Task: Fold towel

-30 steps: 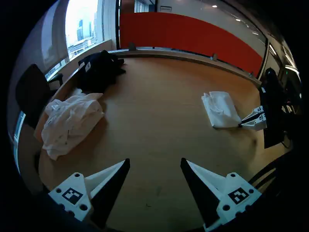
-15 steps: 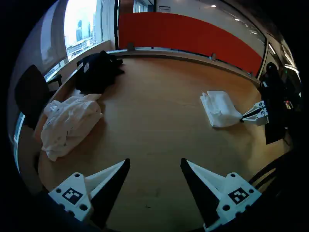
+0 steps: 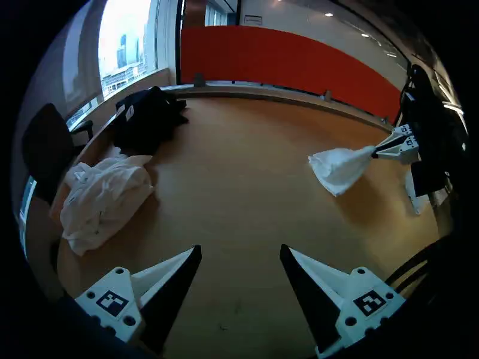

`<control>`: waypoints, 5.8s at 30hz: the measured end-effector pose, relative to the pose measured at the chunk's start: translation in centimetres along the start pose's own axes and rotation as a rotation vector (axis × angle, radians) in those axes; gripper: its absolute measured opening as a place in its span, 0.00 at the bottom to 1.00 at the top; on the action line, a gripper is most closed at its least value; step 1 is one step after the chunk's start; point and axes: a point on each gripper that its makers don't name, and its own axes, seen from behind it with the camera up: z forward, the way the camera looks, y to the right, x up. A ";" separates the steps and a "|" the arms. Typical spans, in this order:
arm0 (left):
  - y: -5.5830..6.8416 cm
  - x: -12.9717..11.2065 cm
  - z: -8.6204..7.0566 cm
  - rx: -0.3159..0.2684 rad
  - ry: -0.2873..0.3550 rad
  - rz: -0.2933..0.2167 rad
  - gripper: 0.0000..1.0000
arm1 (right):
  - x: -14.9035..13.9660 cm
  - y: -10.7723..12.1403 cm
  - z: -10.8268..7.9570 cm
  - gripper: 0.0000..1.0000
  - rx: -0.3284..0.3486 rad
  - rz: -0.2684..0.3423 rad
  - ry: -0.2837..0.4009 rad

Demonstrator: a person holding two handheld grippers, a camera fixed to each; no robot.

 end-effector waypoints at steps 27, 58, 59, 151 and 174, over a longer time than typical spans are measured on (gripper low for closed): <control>1.9 2.4 0.2 -0.029 0.047 0.017 0.97 | 3.3 6.7 -7.2 0.05 -0.043 -0.052 0.021; 4.2 3.5 1.0 -0.021 0.036 0.066 0.97 | -10.5 16.5 -16.5 0.05 -0.179 0.098 -0.117; 4.2 3.6 1.0 -0.021 0.036 0.067 0.97 | -11.0 16.8 -16.9 0.05 -0.185 0.101 -0.123; 7.8 4.7 0.1 -0.037 0.039 0.168 0.97 | -39.5 13.8 -30.7 0.05 -0.348 0.501 -0.371; 7.4 4.3 -0.7 -0.022 0.034 0.179 0.97 | -44.3 11.9 -29.4 0.05 -0.324 0.567 -0.449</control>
